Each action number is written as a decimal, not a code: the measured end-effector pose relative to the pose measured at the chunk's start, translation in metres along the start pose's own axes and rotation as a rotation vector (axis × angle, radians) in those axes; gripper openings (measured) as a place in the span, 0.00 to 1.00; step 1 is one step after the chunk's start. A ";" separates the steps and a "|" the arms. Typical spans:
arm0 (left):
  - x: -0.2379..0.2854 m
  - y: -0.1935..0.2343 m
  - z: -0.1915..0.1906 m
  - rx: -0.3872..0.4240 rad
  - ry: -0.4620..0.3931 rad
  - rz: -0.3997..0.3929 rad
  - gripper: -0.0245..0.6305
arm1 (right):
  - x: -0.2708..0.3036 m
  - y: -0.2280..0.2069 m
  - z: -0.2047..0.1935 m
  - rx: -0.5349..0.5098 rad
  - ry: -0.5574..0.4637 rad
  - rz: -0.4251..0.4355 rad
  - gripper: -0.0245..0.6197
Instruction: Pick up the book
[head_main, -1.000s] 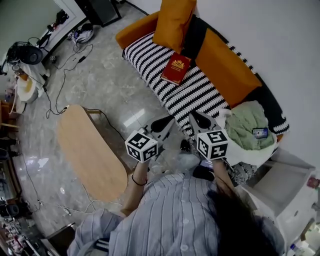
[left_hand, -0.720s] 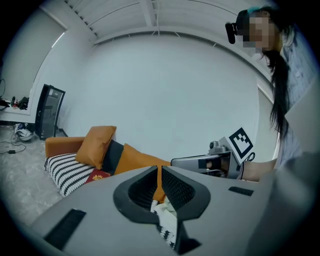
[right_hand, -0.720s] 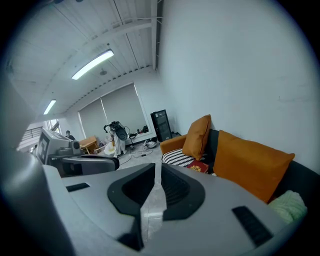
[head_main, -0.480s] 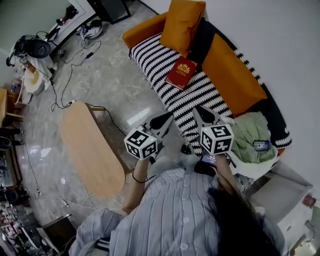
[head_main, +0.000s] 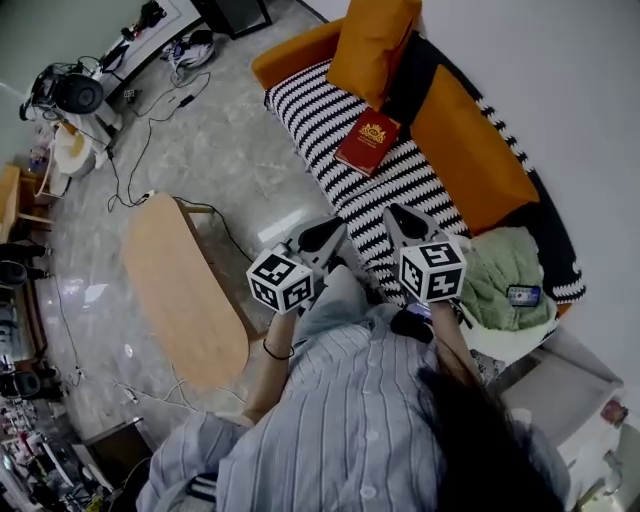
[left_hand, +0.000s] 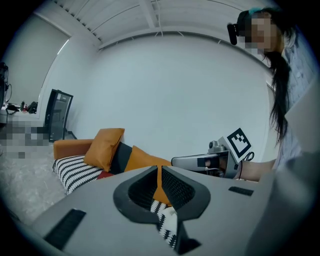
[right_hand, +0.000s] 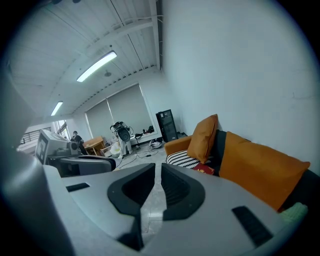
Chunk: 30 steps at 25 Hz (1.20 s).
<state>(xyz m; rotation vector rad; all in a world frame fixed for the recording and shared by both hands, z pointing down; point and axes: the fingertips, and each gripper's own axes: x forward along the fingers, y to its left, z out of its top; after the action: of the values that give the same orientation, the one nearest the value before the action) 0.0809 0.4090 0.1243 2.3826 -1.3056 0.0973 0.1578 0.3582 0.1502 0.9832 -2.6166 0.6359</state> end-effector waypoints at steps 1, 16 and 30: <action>0.002 0.000 -0.001 -0.002 0.004 -0.004 0.06 | 0.000 -0.003 0.000 0.000 0.000 -0.004 0.11; 0.073 0.057 0.010 -0.039 0.046 -0.083 0.06 | 0.044 -0.070 0.018 0.061 0.022 -0.116 0.12; 0.131 0.189 0.022 -0.101 0.142 -0.076 0.06 | 0.165 -0.119 0.028 0.195 0.132 -0.149 0.12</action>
<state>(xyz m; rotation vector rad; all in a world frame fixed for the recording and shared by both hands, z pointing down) -0.0034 0.2079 0.2001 2.2918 -1.1264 0.1710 0.1148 0.1734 0.2279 1.1382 -2.3750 0.8984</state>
